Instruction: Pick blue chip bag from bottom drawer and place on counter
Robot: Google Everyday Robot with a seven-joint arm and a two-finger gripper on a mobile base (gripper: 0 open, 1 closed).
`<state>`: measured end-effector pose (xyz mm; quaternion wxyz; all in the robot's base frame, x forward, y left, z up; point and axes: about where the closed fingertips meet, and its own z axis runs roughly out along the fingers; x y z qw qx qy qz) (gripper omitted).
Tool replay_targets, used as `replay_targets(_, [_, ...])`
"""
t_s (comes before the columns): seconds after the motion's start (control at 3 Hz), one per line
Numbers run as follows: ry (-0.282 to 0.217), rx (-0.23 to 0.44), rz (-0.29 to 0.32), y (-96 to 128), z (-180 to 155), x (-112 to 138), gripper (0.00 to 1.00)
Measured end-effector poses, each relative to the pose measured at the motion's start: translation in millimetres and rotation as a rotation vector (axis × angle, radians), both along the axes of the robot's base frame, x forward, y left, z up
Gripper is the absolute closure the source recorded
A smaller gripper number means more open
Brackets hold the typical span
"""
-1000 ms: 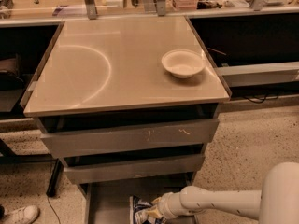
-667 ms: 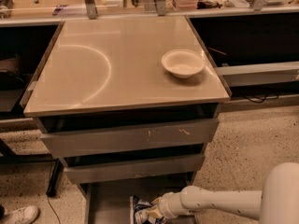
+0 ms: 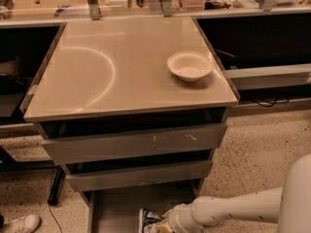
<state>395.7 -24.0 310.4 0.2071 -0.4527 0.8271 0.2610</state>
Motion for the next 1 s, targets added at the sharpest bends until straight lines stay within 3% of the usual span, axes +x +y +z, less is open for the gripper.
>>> replay_targets(0.33, [0.000, -0.048, -0.048, -2, 45, -19, 1.00])
replay_targets(0.67, [-0.060, -0.076, -0.056, -2, 90, -32, 1.00])
replay_targets(1.0, [-0.082, -0.089, -0.049, -6, 100, -31, 1.00])
